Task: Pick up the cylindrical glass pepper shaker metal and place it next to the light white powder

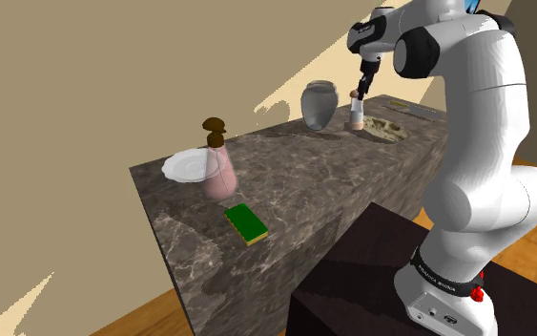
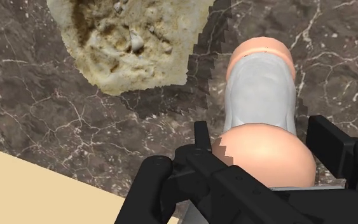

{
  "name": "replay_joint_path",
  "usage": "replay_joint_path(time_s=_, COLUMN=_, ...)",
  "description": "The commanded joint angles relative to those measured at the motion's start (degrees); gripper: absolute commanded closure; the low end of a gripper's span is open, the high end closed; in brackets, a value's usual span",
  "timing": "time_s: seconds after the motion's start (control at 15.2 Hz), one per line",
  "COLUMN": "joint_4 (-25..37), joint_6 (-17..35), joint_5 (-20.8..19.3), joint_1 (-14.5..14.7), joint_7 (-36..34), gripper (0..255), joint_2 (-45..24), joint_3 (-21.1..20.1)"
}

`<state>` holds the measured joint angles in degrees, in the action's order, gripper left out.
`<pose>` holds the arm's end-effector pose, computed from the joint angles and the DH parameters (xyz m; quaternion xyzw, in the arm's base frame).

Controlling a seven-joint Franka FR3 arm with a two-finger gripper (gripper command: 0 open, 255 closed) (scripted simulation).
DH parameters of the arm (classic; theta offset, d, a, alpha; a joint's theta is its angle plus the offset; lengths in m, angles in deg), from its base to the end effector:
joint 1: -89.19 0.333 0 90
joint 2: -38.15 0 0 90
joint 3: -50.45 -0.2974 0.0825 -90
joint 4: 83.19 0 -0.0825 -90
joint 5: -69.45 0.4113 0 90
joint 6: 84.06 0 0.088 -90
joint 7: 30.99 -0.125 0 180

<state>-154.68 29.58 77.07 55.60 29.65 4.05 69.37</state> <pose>0.5105 -0.5588 0.4073 0.9925 0.0834 0.0253 0.0853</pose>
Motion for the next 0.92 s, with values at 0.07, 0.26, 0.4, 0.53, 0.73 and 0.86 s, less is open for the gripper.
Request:
replay_joint_path(time_s=0.07, joint_4=-2.2, joint_6=2.2, joint_5=0.1, joint_1=0.2, joint_7=0.1, gripper=255, joint_2=0.0, joint_3=0.0)
replay_joint_path(time_s=0.26, joint_4=-4.0, joint_6=4.3, joint_5=0.2, joint_1=0.3, joint_7=0.2, gripper=255, joint_2=-0.4, joint_3=-0.2)
replay_joint_path(time_s=0.4, joint_4=-5.1, joint_6=5.8, joint_5=0.3, joint_1=0.3, joint_7=0.2, gripper=255, joint_2=-0.7, joint_3=-0.2)
replay_joint_path(time_s=0.53, joint_4=-5.1, joint_6=5.8, joint_5=0.3, joint_1=0.3, joint_7=0.2, gripper=255, joint_2=-0.7, joint_3=-0.2)
replay_joint_path(time_s=0.73, joint_4=-5.1, joint_6=5.8, joint_5=0.3, joint_1=0.3, joint_7=0.2, gripper=255, joint_2=-0.7, joint_3=-0.2)
replay_joint_path(time_s=0.86, joint_4=-5.1, joint_6=5.8, joint_5=0.3, joint_1=0.3, joint_7=0.2, gripper=255, joint_2=-0.7, joint_3=-0.2)
